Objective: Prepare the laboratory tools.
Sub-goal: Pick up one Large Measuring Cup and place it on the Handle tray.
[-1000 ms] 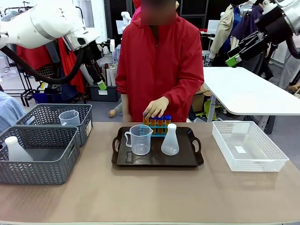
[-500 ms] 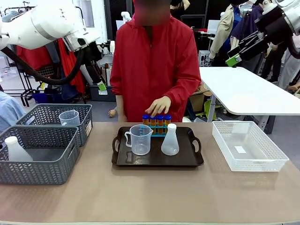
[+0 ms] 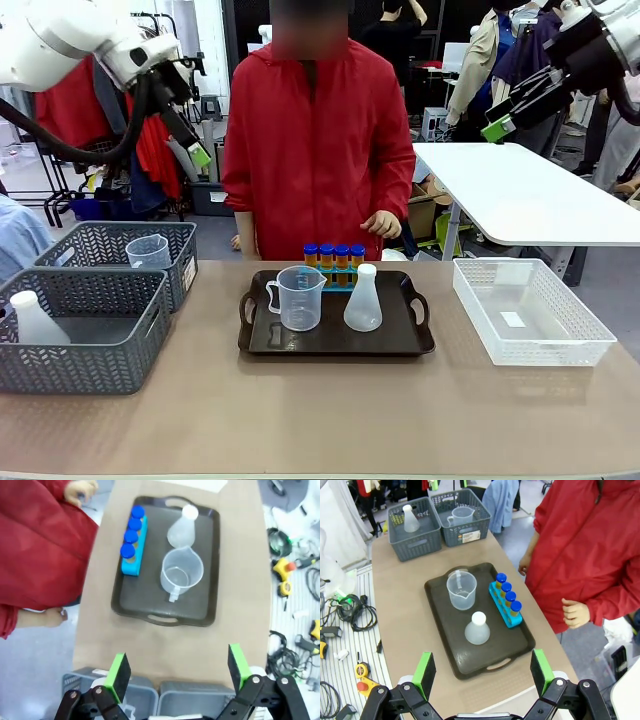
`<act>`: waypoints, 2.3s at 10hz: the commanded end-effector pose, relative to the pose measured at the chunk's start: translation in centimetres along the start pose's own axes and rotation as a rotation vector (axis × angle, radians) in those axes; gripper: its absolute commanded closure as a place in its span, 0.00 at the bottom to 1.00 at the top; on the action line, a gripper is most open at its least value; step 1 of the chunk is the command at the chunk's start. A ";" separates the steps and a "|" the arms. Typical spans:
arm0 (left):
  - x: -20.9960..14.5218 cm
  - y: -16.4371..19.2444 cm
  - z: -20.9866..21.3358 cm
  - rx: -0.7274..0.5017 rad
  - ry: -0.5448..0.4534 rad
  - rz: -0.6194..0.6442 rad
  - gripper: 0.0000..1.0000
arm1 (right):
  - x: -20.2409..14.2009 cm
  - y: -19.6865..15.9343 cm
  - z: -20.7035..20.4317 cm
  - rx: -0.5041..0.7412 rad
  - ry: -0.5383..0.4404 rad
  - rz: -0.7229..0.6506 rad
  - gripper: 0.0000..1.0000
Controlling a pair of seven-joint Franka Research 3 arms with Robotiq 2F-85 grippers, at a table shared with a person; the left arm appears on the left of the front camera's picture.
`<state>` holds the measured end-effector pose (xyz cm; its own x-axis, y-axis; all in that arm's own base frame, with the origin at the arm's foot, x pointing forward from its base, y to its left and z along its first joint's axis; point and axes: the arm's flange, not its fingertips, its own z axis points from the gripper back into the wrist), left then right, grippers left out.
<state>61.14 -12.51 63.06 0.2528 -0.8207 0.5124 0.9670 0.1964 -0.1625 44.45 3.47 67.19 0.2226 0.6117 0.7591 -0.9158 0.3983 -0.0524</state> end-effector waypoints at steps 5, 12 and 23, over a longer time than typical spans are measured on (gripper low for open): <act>0.5 -0.6 2.9 0.132 -0.074 -0.004 0.00 | 0.1 0.1 0.0 0.007 -0.014 -0.001 0.00; 0.7 -0.8 3.6 0.164 -0.079 -0.008 0.00 | 0.1 0.1 0.0 0.007 -0.014 -0.001 0.00; 0.1 -3.0 4.7 0.136 -0.108 -0.070 0.00 | 0.1 0.1 0.0 0.007 -0.014 -0.001 0.00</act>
<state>59.87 -11.57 67.86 0.2071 -0.7886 0.5790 0.9698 0.2435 -0.0152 44.45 3.47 67.19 0.2226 0.6117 0.7591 -0.9158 0.3983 -0.0524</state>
